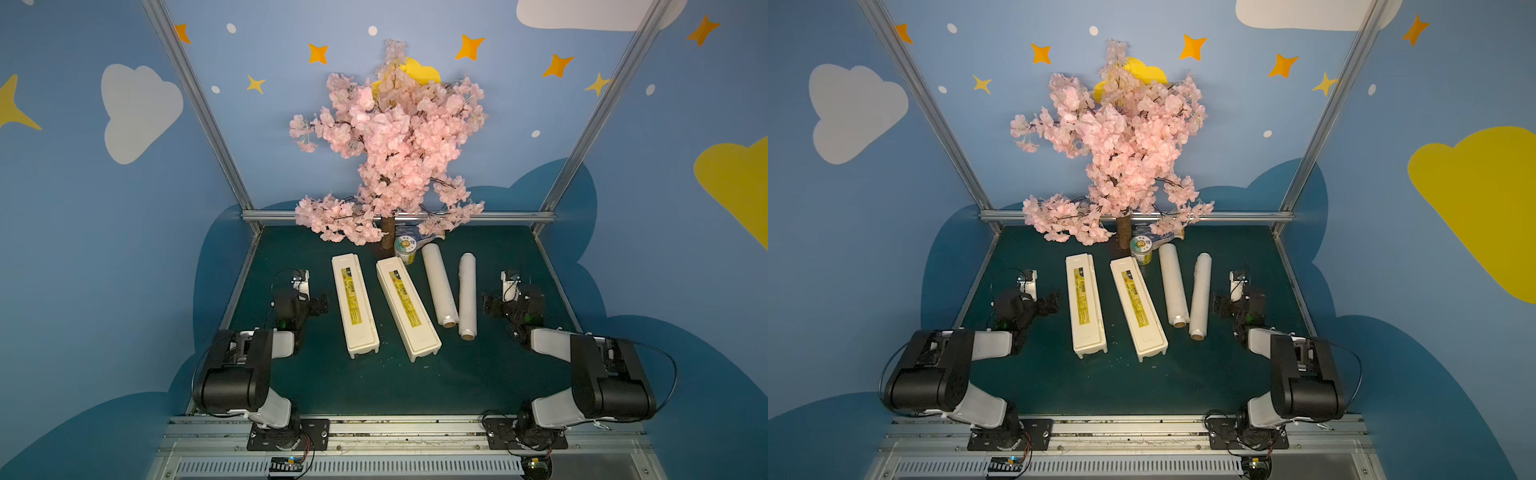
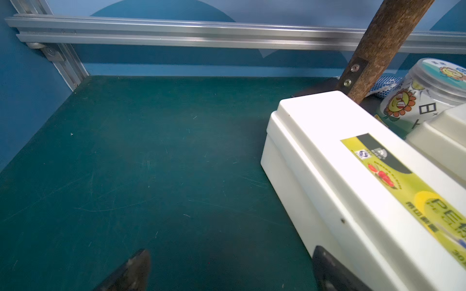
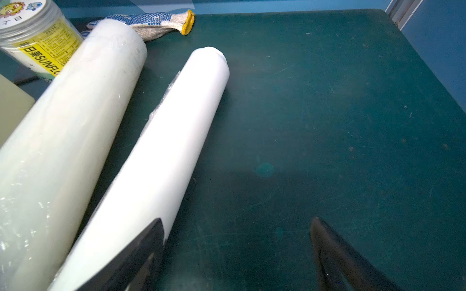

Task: Put plastic wrap rolls into dispensers
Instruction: Pick up the plastic wrap cutting box from the center of the board.

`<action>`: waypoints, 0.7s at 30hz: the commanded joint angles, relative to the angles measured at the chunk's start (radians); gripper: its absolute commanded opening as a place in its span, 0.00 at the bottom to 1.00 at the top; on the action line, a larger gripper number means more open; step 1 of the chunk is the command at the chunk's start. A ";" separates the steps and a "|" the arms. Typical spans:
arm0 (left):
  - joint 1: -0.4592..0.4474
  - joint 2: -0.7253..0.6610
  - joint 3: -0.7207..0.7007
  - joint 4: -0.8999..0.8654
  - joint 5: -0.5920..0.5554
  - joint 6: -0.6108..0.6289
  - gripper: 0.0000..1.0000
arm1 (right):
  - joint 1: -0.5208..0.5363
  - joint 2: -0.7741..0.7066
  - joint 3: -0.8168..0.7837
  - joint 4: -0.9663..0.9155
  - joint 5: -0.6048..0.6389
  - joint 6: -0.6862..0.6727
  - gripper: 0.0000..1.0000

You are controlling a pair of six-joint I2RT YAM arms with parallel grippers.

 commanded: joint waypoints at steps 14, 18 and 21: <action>0.000 -0.009 -0.002 -0.006 0.007 0.003 1.00 | -0.001 -0.007 0.018 0.008 0.005 -0.006 0.89; 0.005 -0.006 0.000 -0.006 0.006 -0.006 1.00 | -0.003 -0.006 0.020 0.008 0.002 -0.006 0.94; 0.007 -0.007 -0.003 -0.006 0.011 -0.007 1.00 | -0.003 -0.007 0.020 0.008 0.002 -0.005 0.95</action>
